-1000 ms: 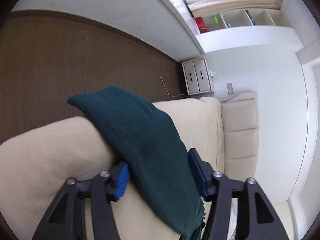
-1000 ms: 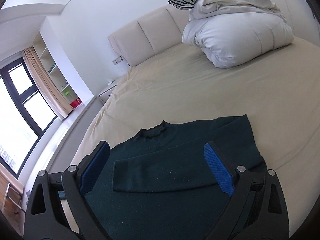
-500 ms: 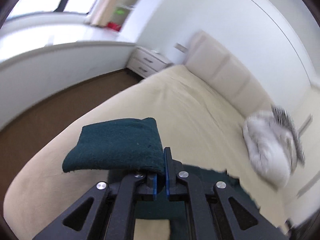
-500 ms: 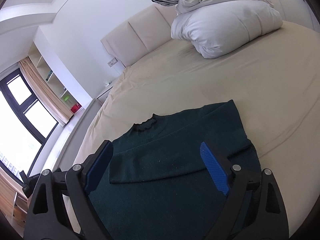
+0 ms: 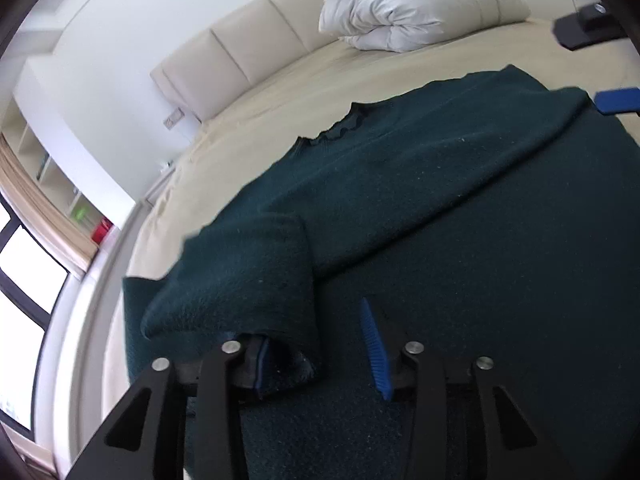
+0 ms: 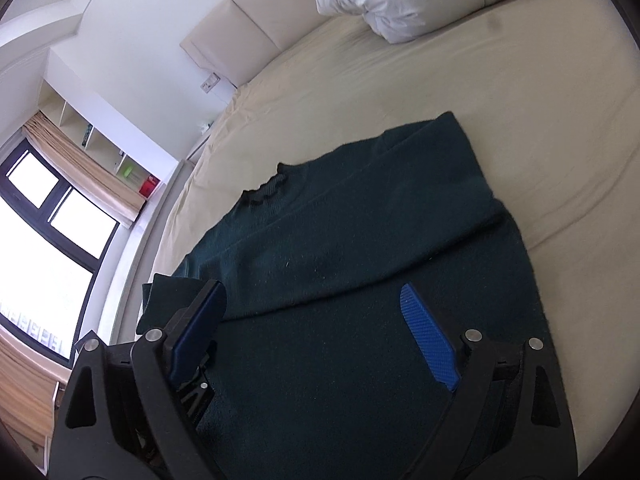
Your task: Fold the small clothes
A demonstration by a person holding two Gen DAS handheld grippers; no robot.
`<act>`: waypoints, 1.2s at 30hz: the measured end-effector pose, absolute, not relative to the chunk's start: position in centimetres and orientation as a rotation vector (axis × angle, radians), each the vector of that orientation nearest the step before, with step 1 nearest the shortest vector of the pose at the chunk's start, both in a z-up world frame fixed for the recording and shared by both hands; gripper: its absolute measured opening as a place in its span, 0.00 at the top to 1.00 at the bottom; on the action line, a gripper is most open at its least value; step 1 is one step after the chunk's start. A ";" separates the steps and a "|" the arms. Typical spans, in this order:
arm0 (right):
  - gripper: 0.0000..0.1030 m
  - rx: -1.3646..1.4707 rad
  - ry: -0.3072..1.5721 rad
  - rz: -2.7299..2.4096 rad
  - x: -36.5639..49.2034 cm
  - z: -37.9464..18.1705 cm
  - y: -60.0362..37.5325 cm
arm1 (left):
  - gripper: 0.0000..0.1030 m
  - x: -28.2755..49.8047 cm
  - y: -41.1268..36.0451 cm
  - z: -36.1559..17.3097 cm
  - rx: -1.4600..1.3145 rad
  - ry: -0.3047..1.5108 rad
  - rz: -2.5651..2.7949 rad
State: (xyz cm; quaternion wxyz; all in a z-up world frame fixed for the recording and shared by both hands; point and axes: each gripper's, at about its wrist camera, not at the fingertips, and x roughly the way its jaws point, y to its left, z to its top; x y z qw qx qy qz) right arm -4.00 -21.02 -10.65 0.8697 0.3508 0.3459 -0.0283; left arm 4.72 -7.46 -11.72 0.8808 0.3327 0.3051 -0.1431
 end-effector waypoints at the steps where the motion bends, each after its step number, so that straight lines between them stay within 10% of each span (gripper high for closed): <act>1: 0.14 0.738 0.735 -0.047 -3.5 -11.1 -20.7 | 0.43 4.4 -7.6 -11.6 0.736 0.599 -0.288; 7: 0.14 0.722 0.791 -0.001 -1.1 -12.4 -18.9 | 0.22 5.7 -4.7 -10.0 0.531 0.662 -0.294; 14: 0.14 0.755 0.787 -0.019 -1.4 -13.0 -19.7 | 0.22 11.7 5.0 -8.0 -0.183 0.842 -0.289; 18: 0.14 0.773 0.776 -0.041 -2.2 -13.0 -20.6 | 0.63 13.2 4.4 -7.4 -0.166 0.846 -0.272; 23: 0.14 0.764 0.735 -0.071 -3.2 -12.4 -21.8 | 0.64 9.4 -4.6 -5.6 0.220 0.722 -0.489; 28: 0.14 0.814 0.716 -0.132 -4.5 -12.7 -24.6 | 0.26 7.6 -4.5 -5.6 0.092 0.746 -0.612; 36: 0.14 0.785 0.763 -0.020 -2.2 -12.7 -22.3 | 0.22 7.5 5.5 -3.3 -0.181 0.719 -0.549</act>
